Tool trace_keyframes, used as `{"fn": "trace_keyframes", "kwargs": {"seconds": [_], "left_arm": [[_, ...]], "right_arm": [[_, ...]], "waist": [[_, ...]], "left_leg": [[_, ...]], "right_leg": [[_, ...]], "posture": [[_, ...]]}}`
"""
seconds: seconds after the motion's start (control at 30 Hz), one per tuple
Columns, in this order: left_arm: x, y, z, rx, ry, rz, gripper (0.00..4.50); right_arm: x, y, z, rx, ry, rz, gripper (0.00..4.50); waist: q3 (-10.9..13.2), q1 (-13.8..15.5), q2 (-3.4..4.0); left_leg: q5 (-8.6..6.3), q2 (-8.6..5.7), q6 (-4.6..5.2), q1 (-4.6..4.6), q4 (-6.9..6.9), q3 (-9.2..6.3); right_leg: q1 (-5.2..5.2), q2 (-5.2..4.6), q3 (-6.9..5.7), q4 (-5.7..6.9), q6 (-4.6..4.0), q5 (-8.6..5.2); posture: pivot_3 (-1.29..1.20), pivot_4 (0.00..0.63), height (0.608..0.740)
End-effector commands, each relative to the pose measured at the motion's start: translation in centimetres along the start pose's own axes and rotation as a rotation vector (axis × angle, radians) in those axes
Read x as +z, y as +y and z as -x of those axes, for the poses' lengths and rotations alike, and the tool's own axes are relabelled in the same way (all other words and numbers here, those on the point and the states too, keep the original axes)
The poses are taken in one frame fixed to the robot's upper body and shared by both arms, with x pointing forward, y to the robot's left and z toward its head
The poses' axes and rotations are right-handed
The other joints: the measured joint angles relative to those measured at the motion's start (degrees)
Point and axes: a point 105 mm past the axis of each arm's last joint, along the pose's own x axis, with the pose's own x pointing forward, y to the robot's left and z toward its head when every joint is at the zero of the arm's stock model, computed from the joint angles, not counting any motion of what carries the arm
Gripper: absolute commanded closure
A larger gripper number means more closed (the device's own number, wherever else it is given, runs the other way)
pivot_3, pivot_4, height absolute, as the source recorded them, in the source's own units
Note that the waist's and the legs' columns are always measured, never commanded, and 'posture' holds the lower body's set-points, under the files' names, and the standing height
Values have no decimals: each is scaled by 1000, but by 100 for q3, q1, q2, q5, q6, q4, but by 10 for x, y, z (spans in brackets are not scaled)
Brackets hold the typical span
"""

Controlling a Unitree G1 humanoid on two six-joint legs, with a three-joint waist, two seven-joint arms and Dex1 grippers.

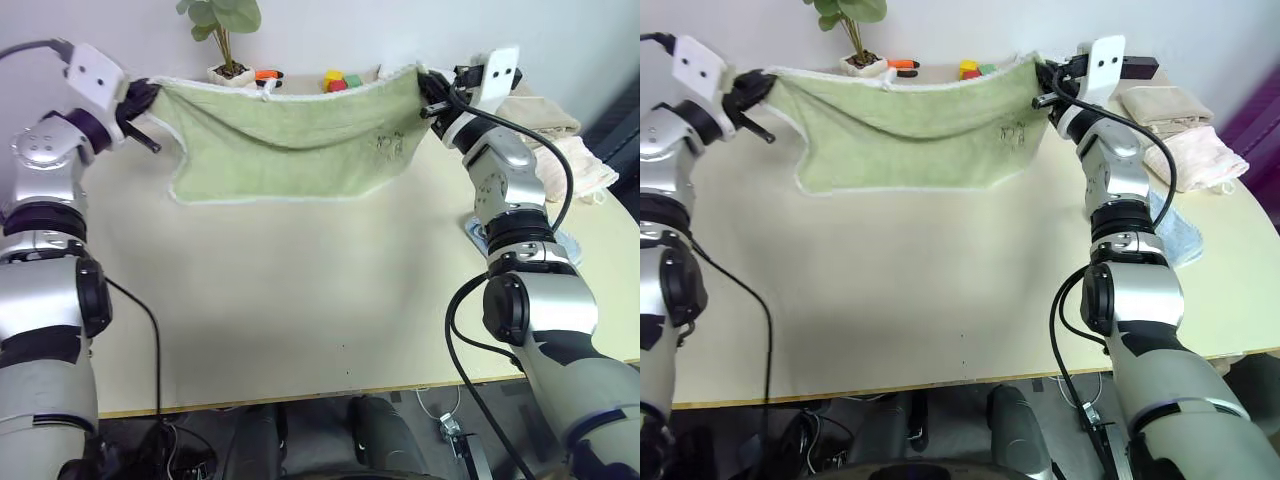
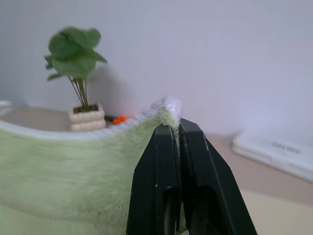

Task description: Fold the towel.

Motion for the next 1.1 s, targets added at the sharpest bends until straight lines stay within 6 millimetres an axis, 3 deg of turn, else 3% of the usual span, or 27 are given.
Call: {"fn": "trace_keyframes", "kwargs": {"seconds": [0.03, 0.13, 0.23, 0.33, 0.53, 0.7, 0.9, 1.0, 1.1], "left_arm": [[3, -4, 22, -115, -89, -28, 4500], [-13, -22, 41, -244, -107, 15, 4500], [-37, -46, 73, -417, -89, 78, 4500], [-53, -63, 98, -530, -61, 113, 4500], [-76, -97, 140, -716, 55, 118, 4500], [-74, -110, 152, -746, 53, 171, 4500], [-73, -129, 162, -769, 60, 188, 4500], [-73, -133, 163, -768, 63, 197, 4500], [-72, -133, 161, -767, 64, 196, 4500]], "right_arm": [[4, 30, 24, 187, -23, 63, 4472], [-11, 49, 55, 298, 56, 48, 4472], [-30, 66, 98, 396, 179, 13, 4472], [-38, 73, 126, 461, 276, 20, 4472], [-46, 80, 157, 585, 409, 57, 4472], [-73, 78, 187, 655, 549, 111, 4472], [-91, 73, 204, 683, 628, 215, 4472], [-93, 69, 210, 705, 676, 248, 3615], [-91, 64, 209, 721, 683, 360, 2189]], "waist": [[-2, 10, 2], [-3, 26, 2], [-2, 35, 2], [-2, 34, 0], [-5, 26, -2], [-7, 160, -6], [-7, 203, -5], [-7, 208, -6], [-7, 202, -5]], "left_leg": [[0, 1, 0, 1, 2, -1], [2, 0, -4, 7, 9, -2], [1, 1, -1, 3, 21, -3], [-11, 1, 20, 4, 25, -5], [-12, 4, 22, 14, 29, -9], [-14, 4, 24, 13, 43, -11], [-18, 3, 30, 12, 71, -12], [-19, 3, 32, 12, 82, -14], [-19, 3, 32, 12, 87, -14]], "right_leg": [[2, 0, -2, 0, 0, 0], [9, -6, -6, 1, 0, 0], [8, -7, -7, 8, -1, 0], [8, -8, -6, 15, -1, 0], [9, -4, -3, 33, -3, 0], [13, -5, -4, 35, -3, 0], [18, -6, -4, 50, -4, -1], [19, -6, -4, 60, -5, -1], [19, -6, -4, 66, -5, -1]], "posture": [[0, 150, 735], [0, 150, 735], [0, 150, 735], [0, 150, 735], [0, 150, 735], [0, 150, 735], [0, 150, 735], [0, 150, 735], [0, 150, 735]]}}
